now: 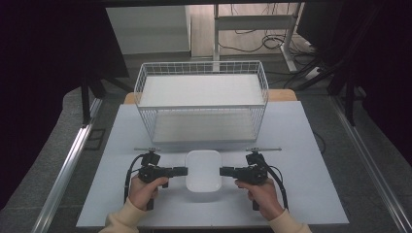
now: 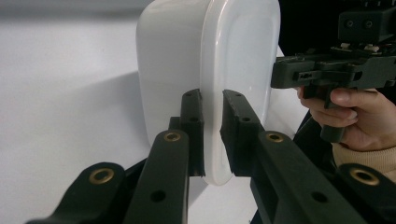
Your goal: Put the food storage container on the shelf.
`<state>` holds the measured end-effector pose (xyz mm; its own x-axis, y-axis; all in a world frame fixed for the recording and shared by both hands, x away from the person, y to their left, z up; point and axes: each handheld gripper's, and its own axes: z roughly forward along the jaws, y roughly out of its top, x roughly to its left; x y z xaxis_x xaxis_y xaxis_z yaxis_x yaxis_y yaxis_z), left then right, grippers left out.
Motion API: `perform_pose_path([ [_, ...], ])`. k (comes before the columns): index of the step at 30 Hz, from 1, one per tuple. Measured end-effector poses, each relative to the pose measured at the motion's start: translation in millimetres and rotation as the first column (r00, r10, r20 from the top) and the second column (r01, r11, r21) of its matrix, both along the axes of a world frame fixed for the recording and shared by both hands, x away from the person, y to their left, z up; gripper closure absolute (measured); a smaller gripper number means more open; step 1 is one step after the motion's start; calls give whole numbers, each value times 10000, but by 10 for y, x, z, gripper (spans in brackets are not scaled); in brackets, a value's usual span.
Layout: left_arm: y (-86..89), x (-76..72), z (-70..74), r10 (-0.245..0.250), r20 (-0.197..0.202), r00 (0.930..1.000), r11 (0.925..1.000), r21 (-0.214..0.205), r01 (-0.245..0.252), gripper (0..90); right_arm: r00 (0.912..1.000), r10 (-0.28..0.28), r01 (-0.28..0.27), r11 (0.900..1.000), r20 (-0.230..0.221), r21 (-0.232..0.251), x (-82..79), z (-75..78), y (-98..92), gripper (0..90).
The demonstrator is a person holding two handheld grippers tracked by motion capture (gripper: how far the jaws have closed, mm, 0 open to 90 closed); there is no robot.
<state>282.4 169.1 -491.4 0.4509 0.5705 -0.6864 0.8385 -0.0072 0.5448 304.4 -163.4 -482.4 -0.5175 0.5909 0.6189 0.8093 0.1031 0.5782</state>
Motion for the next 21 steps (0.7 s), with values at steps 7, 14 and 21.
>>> perform_pose_path([
  [7, -9, -43, 167, -4, 617, 9981, 10000, 1, 4, 800, 9986, 128, -128, 9999, 515, 1, -21, 138, -13, 790],
  [14, -15, -44, 425, 33, 1307, 9914, 10000, 9, -34, 803, 9907, 304, -310, 9995, 1328, 25, -6, 391, -28, 790],
  [21, -23, 3, 618, -1, 1754, 9845, 10000, 70, -11, 803, 9837, 342, -335, 9994, 1767, -69, 42, 573, -28, 789],
])
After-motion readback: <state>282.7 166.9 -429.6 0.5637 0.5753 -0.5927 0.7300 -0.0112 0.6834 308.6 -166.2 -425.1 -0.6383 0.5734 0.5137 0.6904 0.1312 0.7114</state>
